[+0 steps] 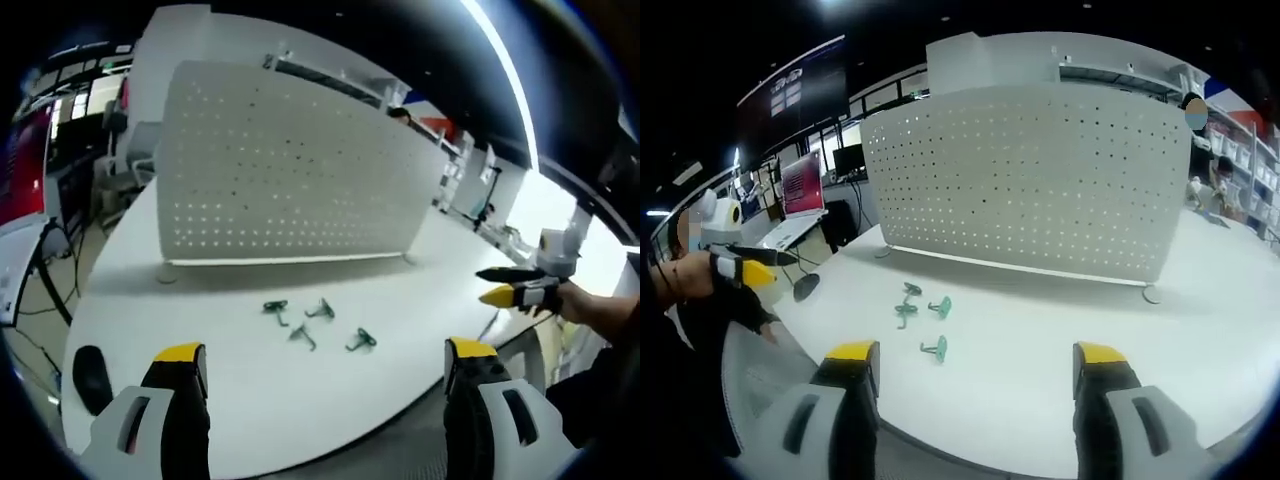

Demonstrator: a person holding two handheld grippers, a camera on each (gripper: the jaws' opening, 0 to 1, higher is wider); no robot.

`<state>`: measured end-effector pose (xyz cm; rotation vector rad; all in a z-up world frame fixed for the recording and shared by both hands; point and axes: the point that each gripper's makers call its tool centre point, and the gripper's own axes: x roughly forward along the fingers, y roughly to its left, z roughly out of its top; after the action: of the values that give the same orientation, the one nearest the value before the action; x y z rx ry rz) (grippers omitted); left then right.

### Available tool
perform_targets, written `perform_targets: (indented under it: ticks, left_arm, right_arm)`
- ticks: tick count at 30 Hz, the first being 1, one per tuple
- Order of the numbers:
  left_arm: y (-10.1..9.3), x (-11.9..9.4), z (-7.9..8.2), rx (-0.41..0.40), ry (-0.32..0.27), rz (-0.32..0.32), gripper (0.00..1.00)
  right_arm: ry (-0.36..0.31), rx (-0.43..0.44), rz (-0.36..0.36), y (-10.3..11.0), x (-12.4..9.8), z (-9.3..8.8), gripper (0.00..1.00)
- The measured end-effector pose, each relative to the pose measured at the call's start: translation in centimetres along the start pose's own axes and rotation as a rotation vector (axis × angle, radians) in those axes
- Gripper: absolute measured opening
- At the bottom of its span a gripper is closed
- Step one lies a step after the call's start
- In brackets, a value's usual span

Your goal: Insert the hook assembly into the mounting plate slot until the hook locks in place.

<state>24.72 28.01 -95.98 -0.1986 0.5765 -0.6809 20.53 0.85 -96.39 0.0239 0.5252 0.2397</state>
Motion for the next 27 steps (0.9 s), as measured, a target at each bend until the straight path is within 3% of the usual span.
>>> perform_targets:
  ticks: [4,8,19,27]
  left_arm:
    - [-0.1,-0.1,0.2,-0.019,-0.014,-0.001,1.0]
    - [-0.1,-0.2,0.0,0.01,0.0,0.007,1.0]
    - [-0.5,0.0,-0.9,0.0,0.026,-0.018,1.0]
    - [-0.5,0.1,-0.7,0.002,0.019,-0.022,1.0]
  right_arm:
    - [-0.026,0.09,0.023,0.3,-0.1,0.1,0.76]
    - [-0.025,0.065,0.016,0.3,-0.1,0.0,0.76]
    - [-0.005,0.073,0.011,0.3,-0.1,-1.1,0.76]
    - [-0.016,0.064,-0.01,0.0,-0.3,-1.0,0.76]
